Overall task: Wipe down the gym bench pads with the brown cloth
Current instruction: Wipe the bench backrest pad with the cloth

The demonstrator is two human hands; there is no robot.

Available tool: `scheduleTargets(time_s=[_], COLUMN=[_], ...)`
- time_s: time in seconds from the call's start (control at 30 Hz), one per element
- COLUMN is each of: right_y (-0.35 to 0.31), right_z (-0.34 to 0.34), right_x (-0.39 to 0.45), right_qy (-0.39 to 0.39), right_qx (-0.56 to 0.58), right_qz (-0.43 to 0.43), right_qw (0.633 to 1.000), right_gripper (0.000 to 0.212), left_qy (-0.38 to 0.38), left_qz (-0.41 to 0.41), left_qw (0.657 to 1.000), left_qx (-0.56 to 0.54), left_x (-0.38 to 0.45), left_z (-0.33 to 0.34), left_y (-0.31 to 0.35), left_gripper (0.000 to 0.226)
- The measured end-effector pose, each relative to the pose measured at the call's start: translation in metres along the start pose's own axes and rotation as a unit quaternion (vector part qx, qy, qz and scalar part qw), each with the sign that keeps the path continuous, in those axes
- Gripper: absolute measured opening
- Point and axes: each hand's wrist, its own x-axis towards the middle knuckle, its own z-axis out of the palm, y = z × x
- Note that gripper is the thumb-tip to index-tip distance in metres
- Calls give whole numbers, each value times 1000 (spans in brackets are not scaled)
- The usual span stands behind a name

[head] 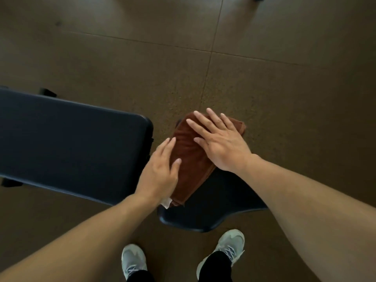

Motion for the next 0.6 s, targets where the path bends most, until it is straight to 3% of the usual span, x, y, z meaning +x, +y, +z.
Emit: scheduleTargets(time_s=[0.17, 0.37, 0.5, 0.6], right_y=[27, 49, 13, -28], right_z=[2, 23, 36, 35], right_x=[-61, -144, -155, -144], right_qy=[-29, 15, 72, 74], right_qx=[114, 132, 130, 111], right_qz=[148, 207, 288, 328], right_qw=[982, 969, 946, 935], right_gripper=[58, 60, 52, 61], left_qy=[-44, -151, -154, -171], left_qz=[130, 181, 247, 302], left_qw=[977, 955, 932, 910], left_qx=[165, 178, 213, 225], left_x=[-21, -65, -93, -115], left_z=[38, 71, 66, 45], left_y=[39, 67, 43, -1], left_gripper=[69, 75, 70, 62])
